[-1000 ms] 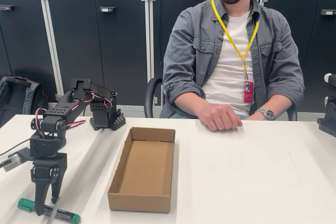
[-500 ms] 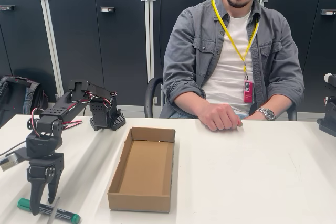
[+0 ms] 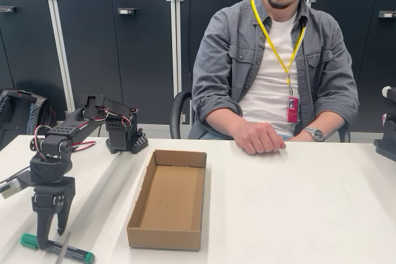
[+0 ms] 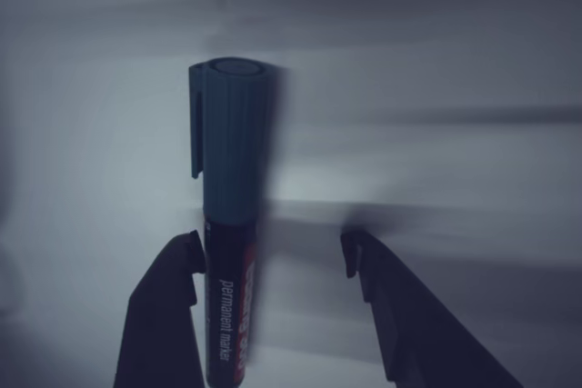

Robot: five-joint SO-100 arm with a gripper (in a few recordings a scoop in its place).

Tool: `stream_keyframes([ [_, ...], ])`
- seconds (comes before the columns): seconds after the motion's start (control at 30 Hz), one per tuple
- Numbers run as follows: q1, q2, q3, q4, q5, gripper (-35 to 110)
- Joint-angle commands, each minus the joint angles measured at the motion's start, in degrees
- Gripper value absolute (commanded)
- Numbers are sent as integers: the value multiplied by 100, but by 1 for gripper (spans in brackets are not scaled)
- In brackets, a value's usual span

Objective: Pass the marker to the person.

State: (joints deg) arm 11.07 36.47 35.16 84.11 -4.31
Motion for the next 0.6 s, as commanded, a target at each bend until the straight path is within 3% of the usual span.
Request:
stream_keyframes([
  [0.0, 114, -176, 44, 202, -53, 35],
  [0.57, 176, -264, -132, 422, -237, 21],
])
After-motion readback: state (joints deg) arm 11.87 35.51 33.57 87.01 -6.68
